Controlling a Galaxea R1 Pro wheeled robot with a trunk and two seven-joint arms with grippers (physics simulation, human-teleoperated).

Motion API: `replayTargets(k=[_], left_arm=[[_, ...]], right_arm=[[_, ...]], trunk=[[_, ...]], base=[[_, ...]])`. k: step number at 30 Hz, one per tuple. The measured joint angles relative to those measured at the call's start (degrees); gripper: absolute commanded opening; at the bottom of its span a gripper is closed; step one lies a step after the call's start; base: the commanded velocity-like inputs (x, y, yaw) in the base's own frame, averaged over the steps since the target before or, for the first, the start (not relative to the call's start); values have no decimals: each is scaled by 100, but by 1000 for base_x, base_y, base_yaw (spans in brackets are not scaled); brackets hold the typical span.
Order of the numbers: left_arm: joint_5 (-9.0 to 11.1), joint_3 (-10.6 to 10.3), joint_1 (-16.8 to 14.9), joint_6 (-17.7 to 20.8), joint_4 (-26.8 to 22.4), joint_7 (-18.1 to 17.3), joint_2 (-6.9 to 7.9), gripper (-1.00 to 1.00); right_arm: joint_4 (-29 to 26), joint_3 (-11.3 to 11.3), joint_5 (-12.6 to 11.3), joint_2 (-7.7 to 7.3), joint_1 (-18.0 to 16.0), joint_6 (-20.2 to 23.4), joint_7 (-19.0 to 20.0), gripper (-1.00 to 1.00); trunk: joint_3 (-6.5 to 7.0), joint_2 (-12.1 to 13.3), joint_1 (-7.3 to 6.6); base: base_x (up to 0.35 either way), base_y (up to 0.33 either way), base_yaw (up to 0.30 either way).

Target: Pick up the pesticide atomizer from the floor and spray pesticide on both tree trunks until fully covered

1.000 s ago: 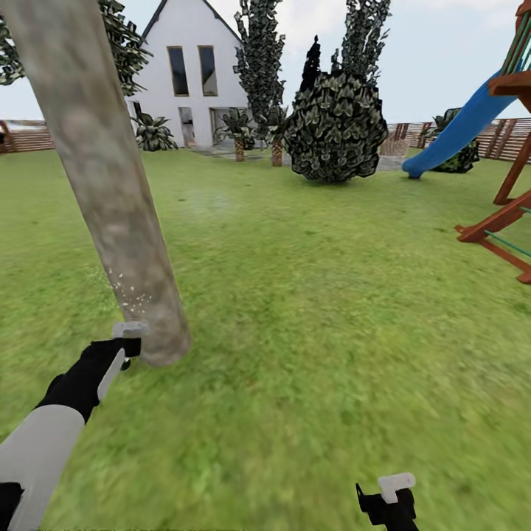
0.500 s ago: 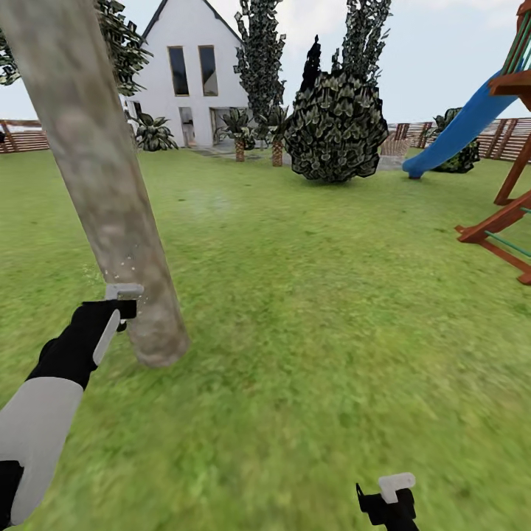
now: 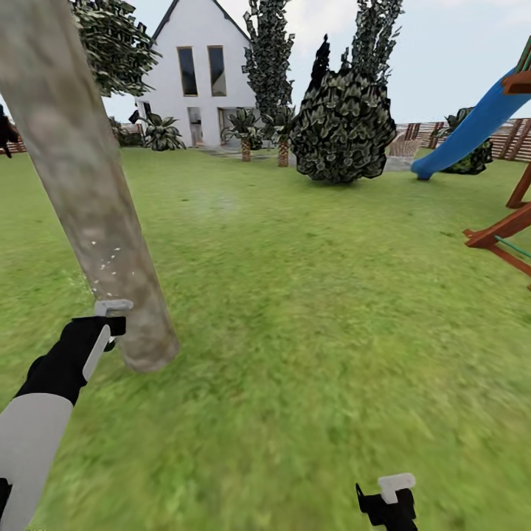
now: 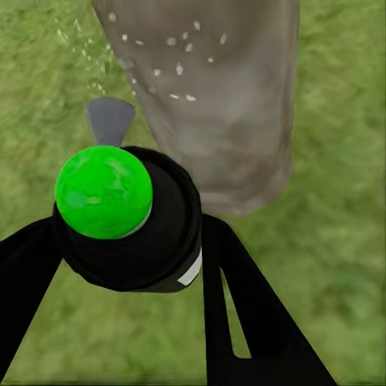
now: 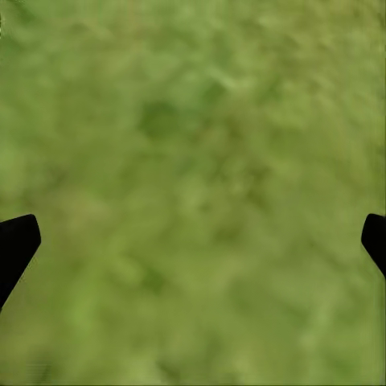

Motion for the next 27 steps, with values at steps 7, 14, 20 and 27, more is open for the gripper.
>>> replayTargets(k=[7,14,20,27], left_arm=[[34,-44,65,-3,0,-12,-67,-100],[72,-37,552,-41,20,-57,-96,-100],[76,-37,1092,-238,26,-46,-104,-100],[46,15,1395,-1271,615,22,-89,-100]], right_arm=[[0,0,0,0,-4,0,0,100],[0,0,0,0,0,0,0,100],[0,0,0,0,-1,0,0,100],[0,0,0,0,0,0,0,100]], trunk=[[0,0,0],[-1,0,0],[0,0,0],[0,0,0]], base=[[241,-178,259],[241,-177,19],[241,-178,43],[235,-186,265]])
